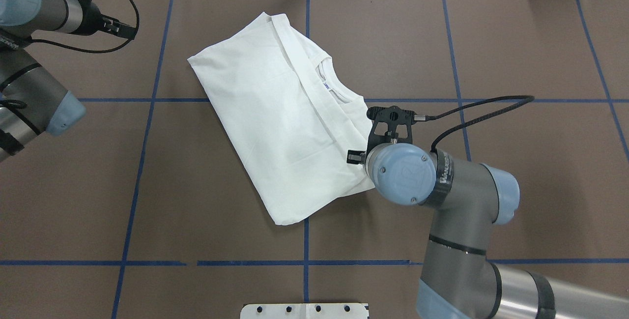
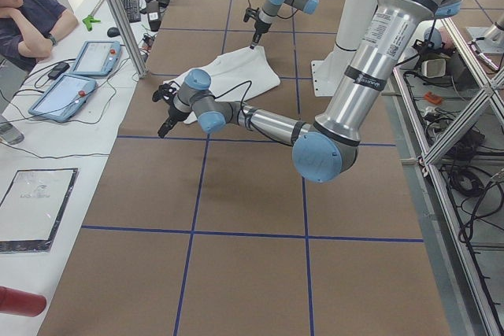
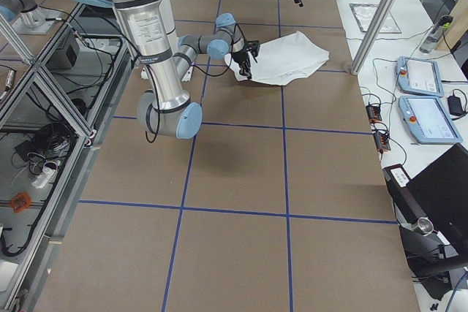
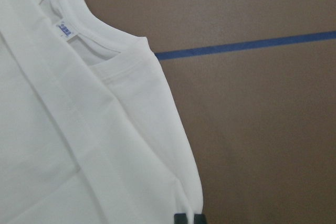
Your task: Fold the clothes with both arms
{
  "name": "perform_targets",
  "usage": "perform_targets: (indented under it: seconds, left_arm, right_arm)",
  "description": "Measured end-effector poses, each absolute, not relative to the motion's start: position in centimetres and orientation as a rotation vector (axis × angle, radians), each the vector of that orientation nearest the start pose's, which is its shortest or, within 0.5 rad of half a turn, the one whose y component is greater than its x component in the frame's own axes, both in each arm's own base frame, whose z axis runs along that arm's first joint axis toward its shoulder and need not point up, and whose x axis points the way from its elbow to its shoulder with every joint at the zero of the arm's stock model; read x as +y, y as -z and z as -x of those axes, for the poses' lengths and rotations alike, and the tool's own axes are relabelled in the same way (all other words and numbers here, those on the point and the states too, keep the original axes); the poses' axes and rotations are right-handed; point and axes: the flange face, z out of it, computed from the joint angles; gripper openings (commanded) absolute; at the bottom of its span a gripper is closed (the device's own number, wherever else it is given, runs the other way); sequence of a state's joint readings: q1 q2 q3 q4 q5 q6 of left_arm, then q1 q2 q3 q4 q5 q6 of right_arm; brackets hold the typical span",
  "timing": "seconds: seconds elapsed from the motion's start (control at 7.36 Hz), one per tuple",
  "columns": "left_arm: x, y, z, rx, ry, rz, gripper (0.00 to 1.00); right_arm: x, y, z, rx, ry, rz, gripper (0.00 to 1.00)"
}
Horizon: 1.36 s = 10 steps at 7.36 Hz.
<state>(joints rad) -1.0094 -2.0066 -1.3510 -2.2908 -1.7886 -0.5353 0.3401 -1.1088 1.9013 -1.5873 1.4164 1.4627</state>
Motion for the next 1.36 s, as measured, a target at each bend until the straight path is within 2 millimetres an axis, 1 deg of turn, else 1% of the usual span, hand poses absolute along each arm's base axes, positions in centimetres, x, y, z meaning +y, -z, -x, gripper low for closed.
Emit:
perform_targets:
  seconds: [0.14, 0.27, 0.41, 0.54, 0.68, 0.82, 0.95, 1.09, 1.22, 1.36]
  left_arm:
    - [-65.2, -44.1, -27.8, 0.658, -0.126, -0.691, 1.00]
    - [-65.2, -44.1, -27.8, 0.659, -0.126, -0.692, 1.00]
    - [-65.2, -44.0, -27.8, 0.659, -0.127, -0.692, 1.00]
    - [-65.2, -44.0, -27.8, 0.659, -0.126, -0.692, 1.00]
    - [-65.2, -44.1, -27.8, 0.659, -0.126, -0.691, 1.00]
    - [-65.2, -44.1, -27.8, 0.659, -0.126, -0.691, 1.00]
    - [-65.2, -44.0, -27.8, 0.659, -0.126, -0.692, 1.00]
    - [-65.2, -44.0, -27.8, 0.659, -0.127, -0.692, 1.00]
    - [-65.1, -44.0, -27.8, 0.660, -0.127, -0.692, 1.00]
    - [-65.1, -43.9, -27.9, 0.660, -0.127, -0.693, 1.00]
  right_arm:
    - [-30.8, -25.7, 53.1, -0.720, -0.277, -0.311, 0.00]
    - [-27.9, -25.1, 54.3, -0.722, -0.280, -0.308, 0.00]
    - [-25.6, -24.0, 55.5, -0.728, -0.288, -0.302, 0.00]
    - [-24.1, -22.5, 56.4, -0.725, -0.296, -0.294, 0.00]
    - [-23.3, -21.4, 56.9, -0.719, -0.301, -0.286, 0.93]
    - [-22.9, -21.1, 57.1, -0.710, -0.302, -0.283, 1.00]
    - [-23.2, -21.3, 57.0, -0.702, -0.302, -0.286, 1.00]
    - [-24.2, -21.1, 56.6, -0.699, -0.295, -0.297, 1.00]
    - [-26.3, -20.6, 55.7, -0.696, -0.272, -0.317, 1.00]
    - [-29.0, -19.9, 54.6, -0.690, -0.244, -0.332, 1.00]
